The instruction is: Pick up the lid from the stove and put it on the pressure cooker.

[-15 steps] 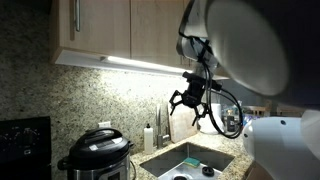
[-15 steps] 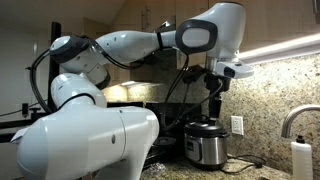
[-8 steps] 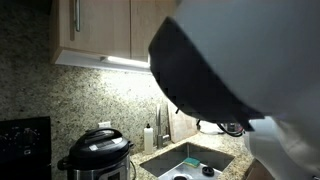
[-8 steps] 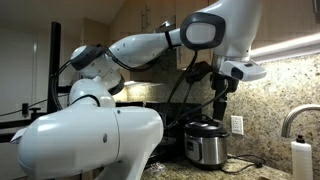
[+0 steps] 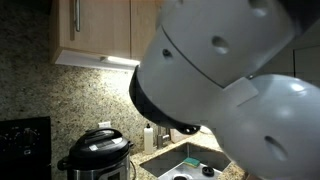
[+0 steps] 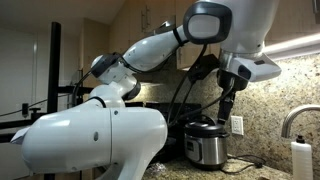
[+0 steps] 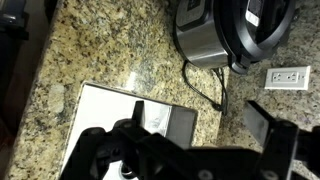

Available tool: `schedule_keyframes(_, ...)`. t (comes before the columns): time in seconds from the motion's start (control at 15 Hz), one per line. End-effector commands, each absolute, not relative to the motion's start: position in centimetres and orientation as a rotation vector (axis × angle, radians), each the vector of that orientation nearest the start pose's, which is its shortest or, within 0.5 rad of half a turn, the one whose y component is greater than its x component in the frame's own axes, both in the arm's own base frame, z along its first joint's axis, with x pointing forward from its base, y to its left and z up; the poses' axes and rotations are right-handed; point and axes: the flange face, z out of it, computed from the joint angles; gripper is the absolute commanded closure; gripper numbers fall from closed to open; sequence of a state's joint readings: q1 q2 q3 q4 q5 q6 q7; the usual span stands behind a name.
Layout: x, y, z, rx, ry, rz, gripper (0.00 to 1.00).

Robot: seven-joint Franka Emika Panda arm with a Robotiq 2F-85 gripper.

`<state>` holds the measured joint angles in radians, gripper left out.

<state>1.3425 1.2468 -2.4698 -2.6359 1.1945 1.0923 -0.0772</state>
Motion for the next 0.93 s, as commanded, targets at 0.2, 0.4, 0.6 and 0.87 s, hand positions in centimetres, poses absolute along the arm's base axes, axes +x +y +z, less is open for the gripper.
schedule_keyframes(0.2,25.1,-15.8,48.5,-1.919,1.504,-0.254,0.00)
schedule_keyframes(0.4,25.5,-16.3,48.9,-1.905,1.524,-0.230,0.00)
schedule_keyframes(0.6,25.3,-16.5,49.1,-1.898,1.544,-0.250,0.00)
schedule_keyframes(0.87,25.3,-16.4,49.1,-1.904,1.548,-0.253,0.00)
